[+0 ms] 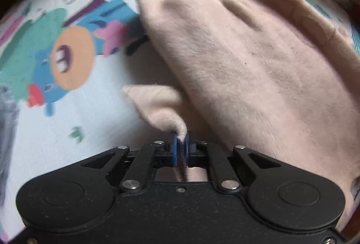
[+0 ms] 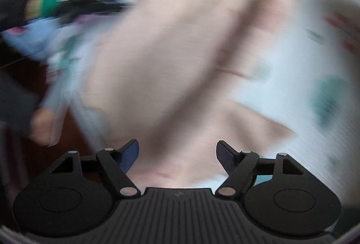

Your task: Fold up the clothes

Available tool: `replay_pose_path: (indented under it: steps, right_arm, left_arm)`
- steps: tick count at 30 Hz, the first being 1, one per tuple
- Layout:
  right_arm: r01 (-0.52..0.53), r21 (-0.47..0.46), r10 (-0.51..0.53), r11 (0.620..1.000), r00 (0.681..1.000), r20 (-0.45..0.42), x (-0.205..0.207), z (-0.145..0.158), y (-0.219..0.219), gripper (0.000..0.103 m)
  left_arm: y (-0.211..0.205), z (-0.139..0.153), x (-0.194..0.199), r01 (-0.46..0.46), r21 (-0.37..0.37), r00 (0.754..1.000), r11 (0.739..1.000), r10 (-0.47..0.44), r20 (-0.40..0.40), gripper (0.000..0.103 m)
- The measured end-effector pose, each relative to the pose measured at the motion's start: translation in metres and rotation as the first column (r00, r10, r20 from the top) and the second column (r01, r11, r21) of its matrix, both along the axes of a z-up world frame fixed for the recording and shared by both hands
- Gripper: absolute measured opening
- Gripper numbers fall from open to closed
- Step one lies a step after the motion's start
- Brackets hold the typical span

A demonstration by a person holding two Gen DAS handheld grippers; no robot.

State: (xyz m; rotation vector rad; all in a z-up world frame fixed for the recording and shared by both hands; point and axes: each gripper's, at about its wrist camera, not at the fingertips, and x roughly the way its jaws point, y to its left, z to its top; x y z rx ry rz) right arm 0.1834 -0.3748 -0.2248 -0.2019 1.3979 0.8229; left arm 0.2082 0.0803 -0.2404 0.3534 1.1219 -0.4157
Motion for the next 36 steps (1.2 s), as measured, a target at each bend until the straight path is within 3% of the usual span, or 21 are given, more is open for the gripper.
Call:
replay_pose_path:
  steps: [4,6,8,11,13,15,16,17,18,19,23,25,29,32,33,34,36]
  right_arm:
    - [0.106,-0.146,-0.092,0.984,0.991,0.097,-0.001,-0.025,-0.019,0.075]
    - [0.209,-0.151,-0.193,0.966,0.975,0.113,0.003,-0.035,-0.023,0.075]
    - [0.289,-0.127,-0.277,0.949,0.955,0.108,0.007,-0.045,-0.024,0.074]
    - [0.324,-0.065,-0.315,0.944,0.941,0.126,0.01,-0.046,-0.018,0.072]
    - [0.336,-0.062,-0.326,0.94,0.937,0.126,0.011,-0.051,-0.013,0.069]
    - [0.332,-0.086,-0.32,0.939,0.939,0.129,0.01,-0.059,-0.005,0.056]
    - [0.33,-0.097,-0.317,0.939,0.939,0.131,0.01,-0.062,0.0,0.056]
    - [0.309,-0.097,-0.294,0.946,0.945,0.145,0.008,-0.062,0.005,0.051]
    - [0.295,-0.086,-0.281,0.952,0.949,0.143,0.007,-0.062,0.008,0.027]
    - [0.303,-0.07,-0.293,0.95,0.947,0.132,0.009,-0.06,0.009,0.009]
    - [0.361,-0.06,-0.343,0.931,0.919,0.196,0.015,-0.039,0.001,0.009]
    - [0.439,-0.057,-0.418,0.896,0.882,0.216,0.02,-0.026,-0.021,0.009]
    - [0.519,-0.09,-0.487,0.85,0.84,0.239,0.023,-0.017,-0.062,0.008]
    - [0.493,-0.175,-0.461,0.852,0.866,0.195,0.025,-0.028,-0.064,0.014]
    - [0.485,-0.191,-0.452,0.853,0.871,0.191,0.026,-0.03,-0.062,0.026]
    - [0.48,-0.204,-0.446,0.853,0.874,0.191,0.028,-0.031,-0.06,0.042]
    - [0.474,-0.192,-0.429,0.859,0.872,0.236,0.03,-0.021,-0.062,0.057]
  left_arm:
    - [0.048,0.036,-0.028,-0.128,0.038,0.992,0.991,0.128,0.016,0.004]
    - [0.084,0.042,-0.045,-0.229,0.047,0.973,0.972,0.229,-0.001,0.005]
    - [0.115,0.039,-0.066,-0.33,0.024,0.943,0.944,0.331,-0.023,0.005]
    - [0.142,0.018,-0.093,-0.467,-0.005,0.883,0.884,0.466,-0.056,0.005]
    - [0.153,0.005,-0.103,-0.51,-0.037,0.859,0.86,0.506,-0.079,0.005]
    - [0.164,0.0,-0.104,-0.531,-0.075,0.847,0.844,0.525,-0.083,0.005]
    - [0.168,0.0,-0.103,-0.534,-0.093,0.845,0.84,0.528,-0.084,0.006]
    - [0.168,0.0,-0.101,-0.518,-0.098,0.855,0.85,0.513,-0.072,0.006]
    - [0.168,-0.001,-0.099,-0.505,-0.096,0.863,0.858,0.5,-0.068,0.006]
    - [0.168,-0.003,-0.097,-0.491,-0.093,0.871,0.866,0.487,-0.064,0.006]
    - [0.166,-0.01,-0.097,-0.45,-0.065,0.893,0.891,0.447,-0.058,0.006]
    - [0.162,-0.009,-0.097,-0.424,-0.067,0.906,0.903,0.421,-0.055,0.006]
    - [0.148,-0.008,-0.097,-0.356,-0.067,0.934,0.932,0.353,-0.051,0.006]
    - [0.136,-0.01,-0.095,-0.331,-0.058,0.943,0.942,0.328,-0.058,0.006]
    - [0.135,-0.011,-0.093,-0.329,-0.053,0.943,0.943,0.325,-0.075,0.006]
    - [0.138,-0.011,-0.09,-0.334,-0.041,0.941,0.942,0.33,-0.08,0.013]
    - [0.148,-0.001,-0.085,-0.368,-0.036,0.93,0.929,0.366,-0.041,0.02]
